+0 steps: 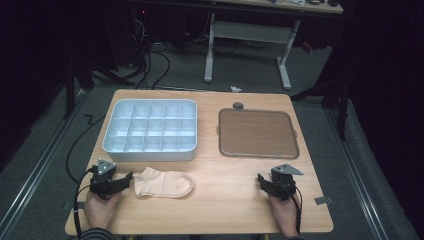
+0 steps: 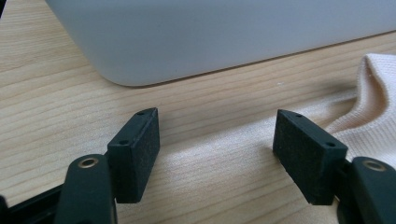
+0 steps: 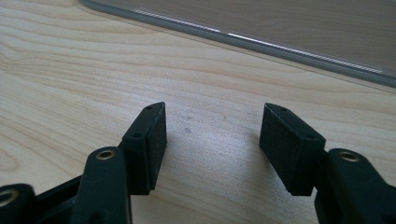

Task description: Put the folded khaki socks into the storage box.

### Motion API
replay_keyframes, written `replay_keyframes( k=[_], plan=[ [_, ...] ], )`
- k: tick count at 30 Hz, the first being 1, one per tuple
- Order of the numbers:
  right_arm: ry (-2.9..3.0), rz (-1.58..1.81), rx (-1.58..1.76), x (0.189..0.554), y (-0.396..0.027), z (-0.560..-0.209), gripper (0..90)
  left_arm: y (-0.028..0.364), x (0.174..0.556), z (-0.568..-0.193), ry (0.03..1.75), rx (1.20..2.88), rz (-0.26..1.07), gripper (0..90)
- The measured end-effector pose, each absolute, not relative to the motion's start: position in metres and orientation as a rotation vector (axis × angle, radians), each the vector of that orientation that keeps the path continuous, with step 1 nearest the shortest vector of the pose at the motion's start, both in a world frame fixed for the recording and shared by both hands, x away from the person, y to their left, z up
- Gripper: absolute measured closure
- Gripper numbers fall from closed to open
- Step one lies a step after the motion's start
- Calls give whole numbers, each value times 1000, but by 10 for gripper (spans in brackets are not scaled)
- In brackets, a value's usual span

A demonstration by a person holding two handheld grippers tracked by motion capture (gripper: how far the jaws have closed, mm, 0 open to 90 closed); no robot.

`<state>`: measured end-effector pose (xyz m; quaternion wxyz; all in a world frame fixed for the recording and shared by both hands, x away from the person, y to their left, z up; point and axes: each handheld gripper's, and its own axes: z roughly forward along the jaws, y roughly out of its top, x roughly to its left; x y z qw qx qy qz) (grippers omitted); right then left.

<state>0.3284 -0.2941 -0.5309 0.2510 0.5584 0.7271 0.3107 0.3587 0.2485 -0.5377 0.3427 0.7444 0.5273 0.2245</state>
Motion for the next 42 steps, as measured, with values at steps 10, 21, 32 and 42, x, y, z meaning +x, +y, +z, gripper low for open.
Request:
replay_keyframes(
  k=[10, 21, 32, 42],
  plan=[
    [1981, 843, 1520, 329, -294, -531, 400, 247, 359, -538, 1353, 1951, 594, 345],
    [1982, 845, 1517, 328, -293, -531, 400, 246, 360, -538, 1348, 1952, 587, 348],
    [1984, 847, 1517, 328, -293, -531, 405, 247, 359, -537, 1344, 1948, 583, 390],
    [1975, 849, 1519, 328, -293, -531, 453, 247, 359, -537, 1345, 1947, 587, 414]
  ],
)
